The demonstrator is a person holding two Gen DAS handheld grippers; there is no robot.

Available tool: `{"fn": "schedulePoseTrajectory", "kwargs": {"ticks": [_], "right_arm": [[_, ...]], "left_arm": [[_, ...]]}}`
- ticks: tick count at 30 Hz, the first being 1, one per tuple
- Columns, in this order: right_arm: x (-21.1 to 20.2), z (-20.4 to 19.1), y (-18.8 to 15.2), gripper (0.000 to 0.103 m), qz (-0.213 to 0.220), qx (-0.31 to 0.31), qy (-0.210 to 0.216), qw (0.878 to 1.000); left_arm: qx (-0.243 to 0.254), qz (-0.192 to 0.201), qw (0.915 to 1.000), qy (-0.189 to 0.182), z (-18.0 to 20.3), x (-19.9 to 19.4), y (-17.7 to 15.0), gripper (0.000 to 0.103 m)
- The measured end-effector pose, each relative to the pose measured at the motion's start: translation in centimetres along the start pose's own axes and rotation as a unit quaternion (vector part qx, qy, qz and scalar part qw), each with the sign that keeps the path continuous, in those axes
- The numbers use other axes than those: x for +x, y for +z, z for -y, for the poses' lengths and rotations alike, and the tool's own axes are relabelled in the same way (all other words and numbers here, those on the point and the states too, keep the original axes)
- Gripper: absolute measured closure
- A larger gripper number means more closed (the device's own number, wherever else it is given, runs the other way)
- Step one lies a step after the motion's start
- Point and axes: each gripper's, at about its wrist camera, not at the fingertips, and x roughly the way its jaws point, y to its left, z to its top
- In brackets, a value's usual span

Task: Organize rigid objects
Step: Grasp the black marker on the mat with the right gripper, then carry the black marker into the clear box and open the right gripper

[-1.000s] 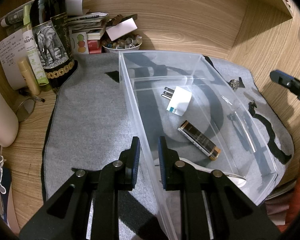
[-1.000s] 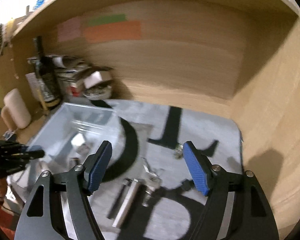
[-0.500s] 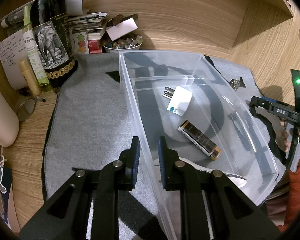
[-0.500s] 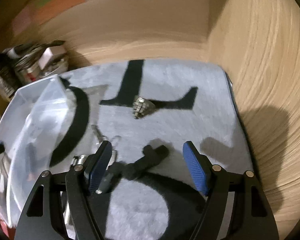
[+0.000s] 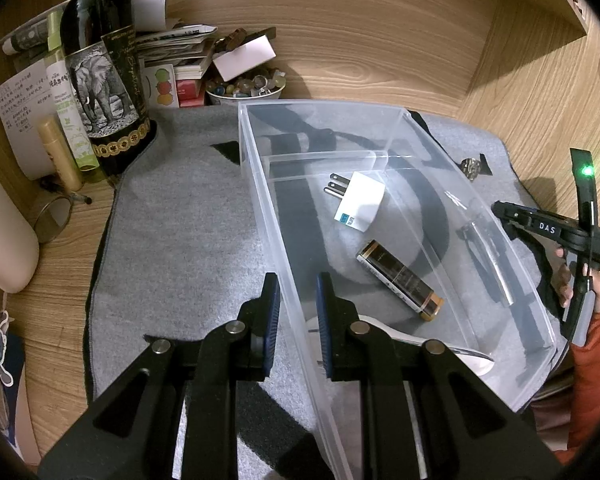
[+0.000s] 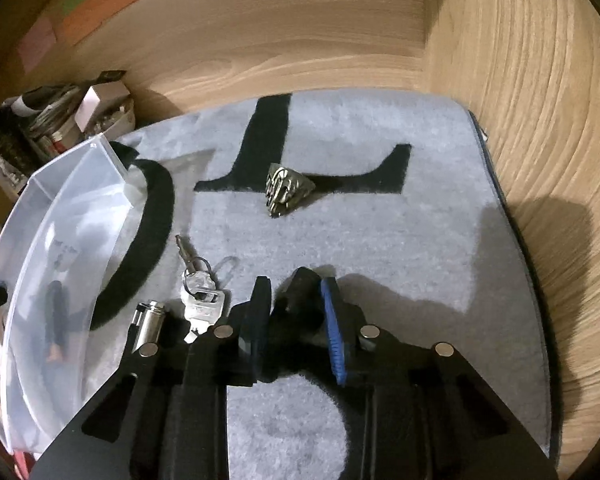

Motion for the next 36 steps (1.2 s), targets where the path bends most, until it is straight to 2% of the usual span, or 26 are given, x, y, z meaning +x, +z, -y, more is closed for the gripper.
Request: {"fn": "schedulePoseTrajectory", "kwargs": {"ticks": [7, 15, 16, 22, 29, 36], "right_arm": [[-0.7, -0.9, 0.2, 0.082, 0.006, -0.008, 0.006, 1.0], [-3.7, -2.9, 1.4, 0.082, 0.05, -0.035, 0.016, 0.998], [-4.1, -3.3, 1.6, 0.082, 0.067, -0.058, 0.033, 0.996], [-6.8, -5.9, 2.4, 0.082, 0.111, -0.094, 0.05, 0.988], [-8.8, -9.1, 2.9, 0.082, 0.128, -0.125, 0.066, 0.982], [-9.3, -12.4, 2.7, 0.082, 0.14, -0.16, 0.101, 0.972]], "left_arm": [[0.001, 0.0, 1.0, 0.0, 0.0, 0.0, 0.0, 0.086], [0.001, 0.0, 1.0, 0.001, 0.0, 0.0, 0.0, 0.086], [0.001, -0.001, 1.0, 0.001, 0.0, 0.0, 0.0, 0.086], [-0.001, -0.001, 1.0, 0.0, -0.1, 0.0, 0.0, 0.086], [-0.001, -0.001, 1.0, -0.001, -0.2, -0.1, 0.0, 0.086], [-0.001, -0.001, 1.0, 0.0, -0.2, -0.1, 0.0, 0.086]]}}
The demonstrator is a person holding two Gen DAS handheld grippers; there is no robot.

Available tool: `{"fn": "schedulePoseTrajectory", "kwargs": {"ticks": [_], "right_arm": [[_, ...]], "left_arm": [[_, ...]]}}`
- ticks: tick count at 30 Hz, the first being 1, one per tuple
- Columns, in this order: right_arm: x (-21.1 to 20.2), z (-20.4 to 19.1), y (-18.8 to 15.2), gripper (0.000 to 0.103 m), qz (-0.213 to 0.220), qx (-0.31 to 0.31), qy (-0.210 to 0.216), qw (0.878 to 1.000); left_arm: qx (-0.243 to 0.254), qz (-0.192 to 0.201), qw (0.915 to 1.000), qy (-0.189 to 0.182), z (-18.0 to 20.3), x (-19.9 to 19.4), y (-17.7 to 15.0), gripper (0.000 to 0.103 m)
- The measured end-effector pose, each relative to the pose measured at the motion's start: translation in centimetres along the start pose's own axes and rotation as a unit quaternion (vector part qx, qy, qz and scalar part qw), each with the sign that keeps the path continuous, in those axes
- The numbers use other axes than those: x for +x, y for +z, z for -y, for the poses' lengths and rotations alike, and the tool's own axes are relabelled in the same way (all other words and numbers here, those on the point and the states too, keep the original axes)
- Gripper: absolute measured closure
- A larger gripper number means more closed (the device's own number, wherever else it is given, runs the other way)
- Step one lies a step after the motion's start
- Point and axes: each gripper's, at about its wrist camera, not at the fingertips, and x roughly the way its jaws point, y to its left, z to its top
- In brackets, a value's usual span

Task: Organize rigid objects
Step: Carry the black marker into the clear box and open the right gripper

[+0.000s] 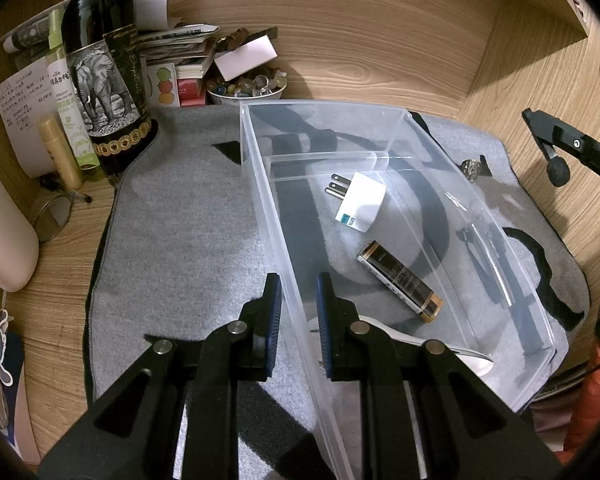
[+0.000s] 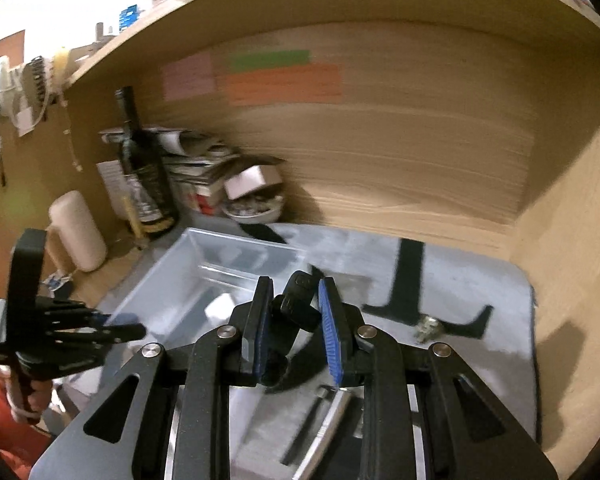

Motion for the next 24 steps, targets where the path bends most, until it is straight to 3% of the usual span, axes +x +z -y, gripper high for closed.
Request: {"fn": "schedulePoseTrajectory", "kwargs": {"ticks": [13, 24], "right_arm": [[3.8, -4.8, -1.6, 0.081, -0.054, -0.04, 0.054, 0.996], [6.5, -8.1, -3.8, 0.081, -0.124, -0.1, 0.092, 0.983]], "left_arm": [[0.0, 0.0, 1.0, 0.0, 0.1, 0.0, 0.0, 0.086], [-0.001, 0.0, 1.0, 0.0, 0.0, 0.1, 0.1, 0.086]]}}
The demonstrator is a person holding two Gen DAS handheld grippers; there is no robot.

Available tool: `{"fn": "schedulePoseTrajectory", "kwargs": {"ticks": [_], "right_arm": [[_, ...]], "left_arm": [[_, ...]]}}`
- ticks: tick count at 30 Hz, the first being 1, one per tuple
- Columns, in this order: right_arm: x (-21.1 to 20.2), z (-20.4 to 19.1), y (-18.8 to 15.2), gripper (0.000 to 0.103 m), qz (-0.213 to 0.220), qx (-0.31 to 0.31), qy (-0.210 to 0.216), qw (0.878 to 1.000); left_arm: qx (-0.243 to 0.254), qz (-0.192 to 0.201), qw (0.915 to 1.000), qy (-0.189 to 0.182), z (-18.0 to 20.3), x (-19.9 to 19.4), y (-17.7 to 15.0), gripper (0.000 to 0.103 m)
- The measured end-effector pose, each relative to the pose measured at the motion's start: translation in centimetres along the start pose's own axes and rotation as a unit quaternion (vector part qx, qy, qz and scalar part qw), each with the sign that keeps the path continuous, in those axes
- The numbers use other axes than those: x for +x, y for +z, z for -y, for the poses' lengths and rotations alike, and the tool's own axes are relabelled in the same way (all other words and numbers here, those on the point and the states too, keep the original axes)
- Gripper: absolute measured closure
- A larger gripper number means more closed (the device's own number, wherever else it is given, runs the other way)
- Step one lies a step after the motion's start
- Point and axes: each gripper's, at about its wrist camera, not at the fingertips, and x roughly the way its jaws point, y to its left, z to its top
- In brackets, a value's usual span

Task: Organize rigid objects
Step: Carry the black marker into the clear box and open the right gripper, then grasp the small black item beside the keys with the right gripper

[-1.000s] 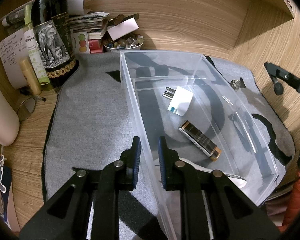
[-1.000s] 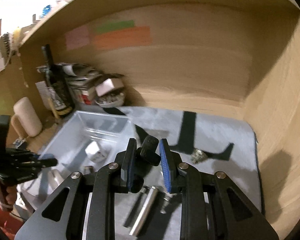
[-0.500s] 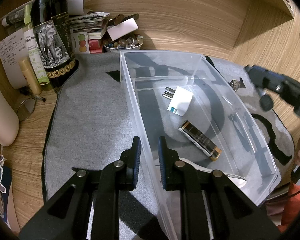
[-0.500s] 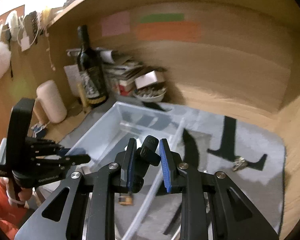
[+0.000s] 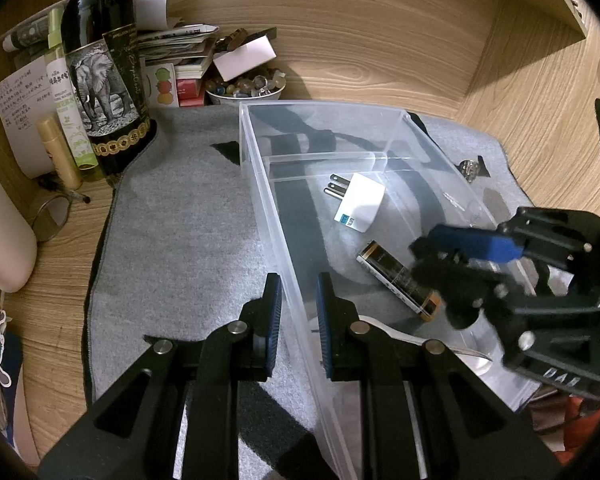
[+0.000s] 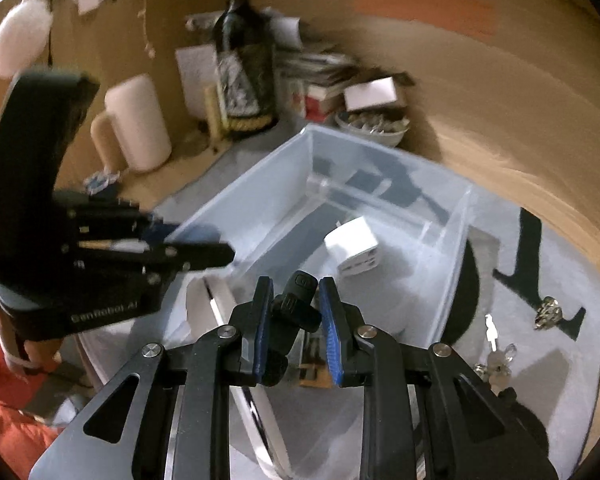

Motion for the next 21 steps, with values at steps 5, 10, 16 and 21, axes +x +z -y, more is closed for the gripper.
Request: {"fn": "schedulePoseTrajectory", "kwargs": {"ticks": [5, 10, 16, 21], "right_arm": [[0.4, -0.1, -0.2, 0.079, -0.021, 0.001, 0.002, 1.0], [0.0, -0.1, -0.1, 0.058, -0.014, 0.004, -0.002, 1.0], [-1.5, 0.3, 0.4, 0.049, 0.014, 0.004, -0.018, 1.0], [-3.4, 1.4, 0.8, 0.042, 0.042, 0.015, -0.037, 0.998]], "left_arm": [[0.0, 0.0, 1.0, 0.0, 0.0, 0.0, 0.0, 0.086], [-0.001, 0.0, 1.0, 0.0, 0.0, 0.0, 0.0, 0.086], [0.0, 0.0, 1.0, 0.0, 0.1, 0.0, 0.0, 0.086], [0.0, 0.0, 1.0, 0.001, 0.1, 0.0, 0.0, 0.086]]}}
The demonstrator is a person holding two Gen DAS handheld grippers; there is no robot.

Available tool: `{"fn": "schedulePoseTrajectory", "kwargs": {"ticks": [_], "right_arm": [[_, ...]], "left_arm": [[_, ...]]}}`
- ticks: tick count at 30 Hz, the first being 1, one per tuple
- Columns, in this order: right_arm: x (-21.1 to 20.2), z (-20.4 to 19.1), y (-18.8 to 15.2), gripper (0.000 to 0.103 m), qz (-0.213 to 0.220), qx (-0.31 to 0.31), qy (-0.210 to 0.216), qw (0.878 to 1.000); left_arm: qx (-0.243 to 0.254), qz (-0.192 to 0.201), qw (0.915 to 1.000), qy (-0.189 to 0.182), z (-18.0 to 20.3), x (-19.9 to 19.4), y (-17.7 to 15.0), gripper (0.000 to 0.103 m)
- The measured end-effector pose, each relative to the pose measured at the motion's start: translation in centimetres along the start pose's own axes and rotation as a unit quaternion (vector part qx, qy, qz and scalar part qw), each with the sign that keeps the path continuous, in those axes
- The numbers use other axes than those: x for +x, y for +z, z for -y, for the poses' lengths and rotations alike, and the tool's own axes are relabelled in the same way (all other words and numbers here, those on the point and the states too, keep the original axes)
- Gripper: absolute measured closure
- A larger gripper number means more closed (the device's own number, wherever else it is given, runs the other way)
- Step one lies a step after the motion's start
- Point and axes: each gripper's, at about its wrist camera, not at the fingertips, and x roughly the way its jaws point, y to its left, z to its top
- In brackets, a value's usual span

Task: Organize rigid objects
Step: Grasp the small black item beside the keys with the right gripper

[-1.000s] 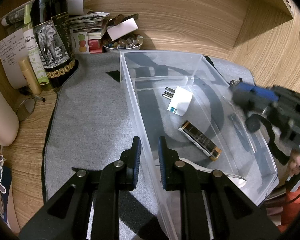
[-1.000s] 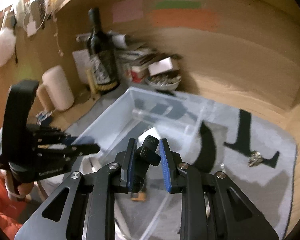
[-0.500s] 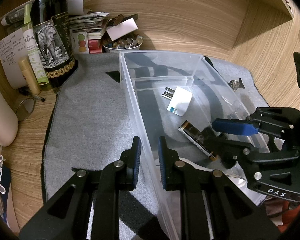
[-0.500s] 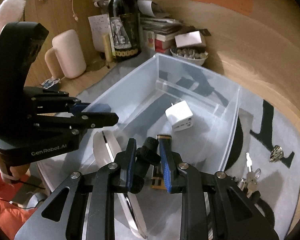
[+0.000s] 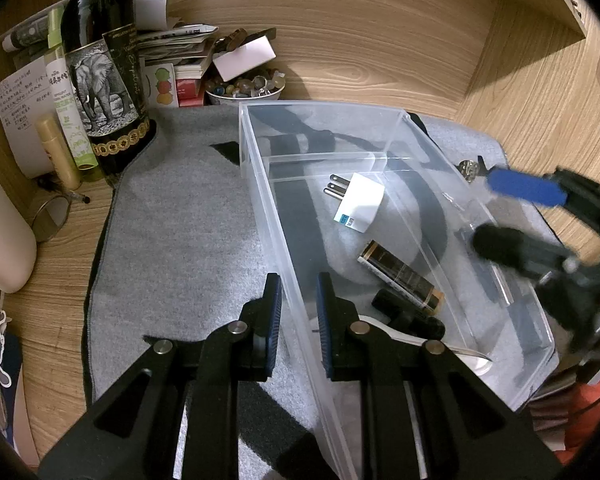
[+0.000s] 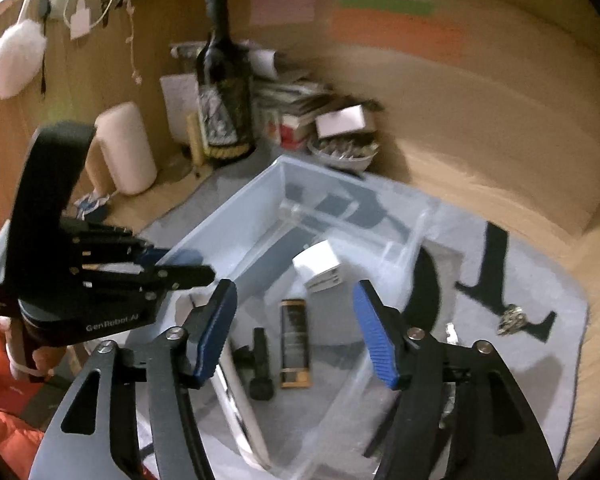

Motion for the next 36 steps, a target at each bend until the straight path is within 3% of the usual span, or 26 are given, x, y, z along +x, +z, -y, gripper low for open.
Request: {"fn": "schedulePoseTrajectory", "kwargs": {"ticks": [9, 15, 26, 36], "right_arm": [[-4.1, 4.0, 0.5, 0.04, 0.047, 0.039, -0.062, 0.996], [-5.4, 6.8, -0.4, 0.04, 0.051, 0.073, -0.101, 0.991], [-3.5, 11.4, -4.8, 0.04, -0.009, 0.127, -0.138, 0.982], [0.7, 13.3, -8.8, 0.041, -0.083, 0.162, -0.11, 0.977]], "left_arm": [[0.0, 0.0, 1.0, 0.0, 0.0, 0.0, 0.0, 0.086], [0.0, 0.0, 1.0, 0.0, 0.0, 0.0, 0.0, 0.086], [0.0, 0.0, 1.0, 0.0, 0.1, 0.0, 0.0, 0.086], [0.001, 0.0, 1.0, 0.001, 0.1, 0.0, 0.0, 0.086]]}}
